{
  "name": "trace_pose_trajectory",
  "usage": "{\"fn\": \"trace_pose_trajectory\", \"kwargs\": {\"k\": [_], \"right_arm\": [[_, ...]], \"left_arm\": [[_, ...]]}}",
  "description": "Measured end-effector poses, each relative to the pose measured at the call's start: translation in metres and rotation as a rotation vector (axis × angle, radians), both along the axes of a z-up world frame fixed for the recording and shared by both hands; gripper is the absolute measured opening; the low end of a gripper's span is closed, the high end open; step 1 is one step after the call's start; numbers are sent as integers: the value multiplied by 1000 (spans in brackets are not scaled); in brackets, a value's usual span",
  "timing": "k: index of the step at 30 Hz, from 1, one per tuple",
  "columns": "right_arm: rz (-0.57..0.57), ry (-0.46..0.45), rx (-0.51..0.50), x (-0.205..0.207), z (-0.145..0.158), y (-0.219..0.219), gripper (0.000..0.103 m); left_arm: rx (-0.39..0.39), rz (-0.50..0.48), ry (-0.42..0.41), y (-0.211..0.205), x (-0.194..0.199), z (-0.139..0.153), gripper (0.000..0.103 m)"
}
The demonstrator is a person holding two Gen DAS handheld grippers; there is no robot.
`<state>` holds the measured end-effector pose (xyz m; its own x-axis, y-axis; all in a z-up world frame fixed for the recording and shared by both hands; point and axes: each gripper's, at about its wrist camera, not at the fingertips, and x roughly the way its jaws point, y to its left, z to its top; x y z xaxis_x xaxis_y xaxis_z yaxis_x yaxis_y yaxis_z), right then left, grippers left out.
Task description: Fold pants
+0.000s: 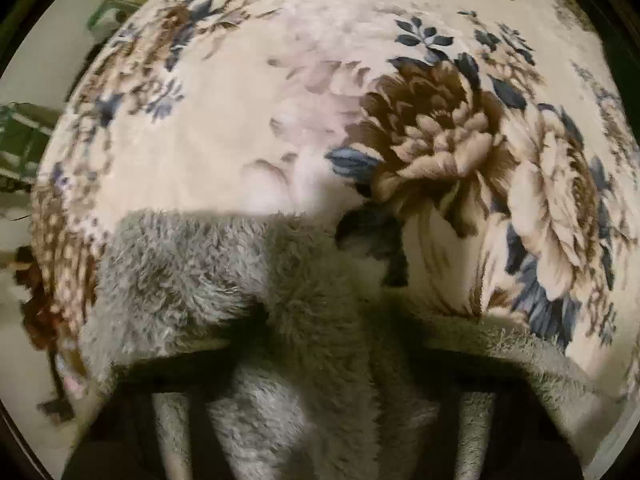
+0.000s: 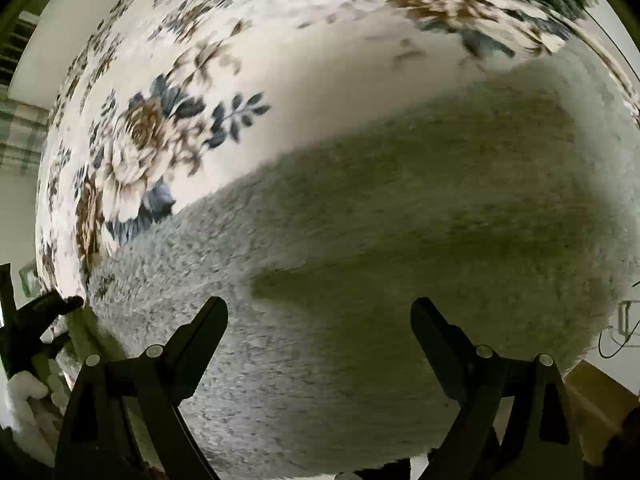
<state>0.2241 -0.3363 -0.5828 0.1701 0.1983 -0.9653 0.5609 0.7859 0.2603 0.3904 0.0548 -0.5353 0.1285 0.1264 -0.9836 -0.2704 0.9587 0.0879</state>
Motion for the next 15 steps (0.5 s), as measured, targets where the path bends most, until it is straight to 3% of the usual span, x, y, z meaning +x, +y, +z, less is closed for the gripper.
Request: {"fn": "trace_pose_trajectory", "kwargs": {"k": [1, 3, 6, 11, 15], "right_arm": [[8, 3, 0, 1, 0, 3, 95], [24, 8, 2, 2, 1, 10, 95], [44, 14, 7, 3, 3, 18, 95], [97, 35, 11, 6, 4, 36, 95], [157, 50, 31, 7, 8, 59, 95]], "left_arm": [[-15, -1, -9, 6, -6, 2, 12], [-68, 11, -75, 27, -30, 17, 12], [-66, 61, -131, 64, -77, 38, 12], [-88, 254, -107, 127, -160, 32, 13], [-236, 460, -97, 163, -211, 17, 14]]}}
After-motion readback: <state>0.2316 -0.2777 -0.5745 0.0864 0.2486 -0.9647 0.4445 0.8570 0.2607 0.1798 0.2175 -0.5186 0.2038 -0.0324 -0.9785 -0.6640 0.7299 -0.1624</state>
